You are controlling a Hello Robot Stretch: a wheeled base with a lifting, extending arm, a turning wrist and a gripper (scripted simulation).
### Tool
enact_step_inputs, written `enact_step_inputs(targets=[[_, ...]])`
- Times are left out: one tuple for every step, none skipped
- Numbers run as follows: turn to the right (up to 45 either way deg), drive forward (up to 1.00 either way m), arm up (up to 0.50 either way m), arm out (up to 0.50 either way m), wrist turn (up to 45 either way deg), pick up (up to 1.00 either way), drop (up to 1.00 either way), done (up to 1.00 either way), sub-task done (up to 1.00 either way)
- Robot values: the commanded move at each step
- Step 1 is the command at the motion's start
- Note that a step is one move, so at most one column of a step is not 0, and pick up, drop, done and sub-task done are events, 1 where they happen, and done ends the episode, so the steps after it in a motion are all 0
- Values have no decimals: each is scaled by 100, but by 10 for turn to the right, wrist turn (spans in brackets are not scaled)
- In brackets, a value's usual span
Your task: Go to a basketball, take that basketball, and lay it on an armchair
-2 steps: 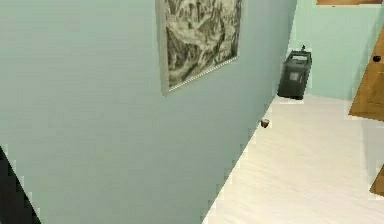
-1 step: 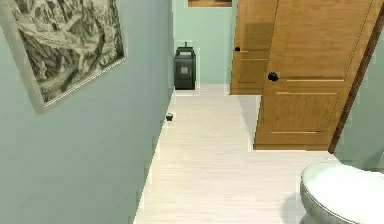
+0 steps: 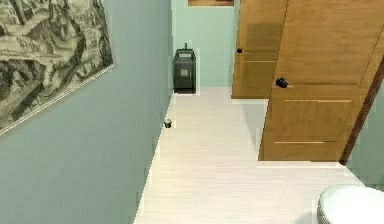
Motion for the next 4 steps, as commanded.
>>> enact_step_inputs(targets=[[450,0,0,0,0,0,0,0,0],[450,0,0,0,0,0,0,0,0],[0,10,0,0,0,0,0,0,0],[-450,0,0,0,0,0,0,0,0]])
